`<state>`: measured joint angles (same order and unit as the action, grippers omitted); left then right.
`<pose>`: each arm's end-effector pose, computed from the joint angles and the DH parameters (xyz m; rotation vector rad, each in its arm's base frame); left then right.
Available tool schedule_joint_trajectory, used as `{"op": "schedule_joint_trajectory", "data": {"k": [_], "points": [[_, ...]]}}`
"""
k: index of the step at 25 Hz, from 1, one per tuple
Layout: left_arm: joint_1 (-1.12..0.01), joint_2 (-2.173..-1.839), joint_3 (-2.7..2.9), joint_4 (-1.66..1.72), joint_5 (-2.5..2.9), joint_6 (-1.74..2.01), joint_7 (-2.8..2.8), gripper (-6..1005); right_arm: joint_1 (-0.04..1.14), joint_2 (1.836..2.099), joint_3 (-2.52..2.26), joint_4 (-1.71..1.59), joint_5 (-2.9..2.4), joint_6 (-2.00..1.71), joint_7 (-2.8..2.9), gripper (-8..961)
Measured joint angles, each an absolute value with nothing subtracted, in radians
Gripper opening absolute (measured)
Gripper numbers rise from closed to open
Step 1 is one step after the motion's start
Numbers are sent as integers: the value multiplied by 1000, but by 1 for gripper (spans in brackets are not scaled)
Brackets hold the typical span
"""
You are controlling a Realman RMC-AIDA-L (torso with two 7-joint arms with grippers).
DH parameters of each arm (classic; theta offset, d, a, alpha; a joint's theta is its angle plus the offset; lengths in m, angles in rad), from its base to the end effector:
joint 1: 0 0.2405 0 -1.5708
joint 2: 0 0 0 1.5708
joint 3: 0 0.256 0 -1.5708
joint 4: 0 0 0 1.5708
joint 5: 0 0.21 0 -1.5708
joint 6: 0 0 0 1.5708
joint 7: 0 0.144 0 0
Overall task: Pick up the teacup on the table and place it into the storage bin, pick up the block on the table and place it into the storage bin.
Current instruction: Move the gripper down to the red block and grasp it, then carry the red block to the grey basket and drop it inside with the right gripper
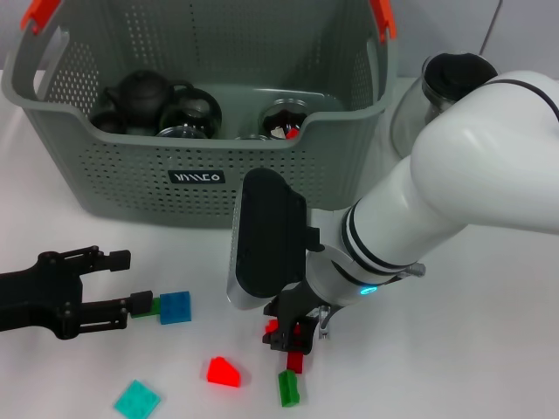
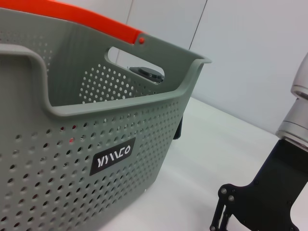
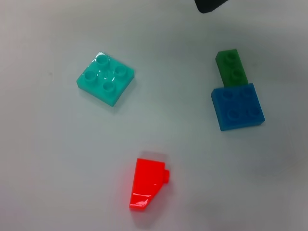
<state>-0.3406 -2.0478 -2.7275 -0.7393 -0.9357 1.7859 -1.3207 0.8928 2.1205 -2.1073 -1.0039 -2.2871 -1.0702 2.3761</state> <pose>-0.3335 0.2534 0.0439 -2.6496 -0.7873 -0.6458 0.1058 0.3154 -0.1611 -3.0003 -0.0472 -0.6206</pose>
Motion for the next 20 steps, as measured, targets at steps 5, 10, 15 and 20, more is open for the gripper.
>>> {"op": "schedule_joint_trajectory", "data": {"k": [5, 10, 15, 20], "points": [[-342, -2048, -2727, -739, -936, 1785, -1321, 798, 893, 2121, -2115, -1002, -2287, -1069, 2375, 345], [-342, -2048, -2727, -739, -936, 1785, -1321, 798, 893, 2121, -2118, -1000, -2287, -1068, 2373, 291], [-340, -2048, -2727, -739, -936, 1785, -1321, 798, 889, 2120, -2119, -1021, -2286, -1071, 2373, 216], [-338, -2044, -2727, -739, -936, 1788, -1321, 798, 880, 2109, -2102, -1064, -2290, -1089, 2389, 203]]}}
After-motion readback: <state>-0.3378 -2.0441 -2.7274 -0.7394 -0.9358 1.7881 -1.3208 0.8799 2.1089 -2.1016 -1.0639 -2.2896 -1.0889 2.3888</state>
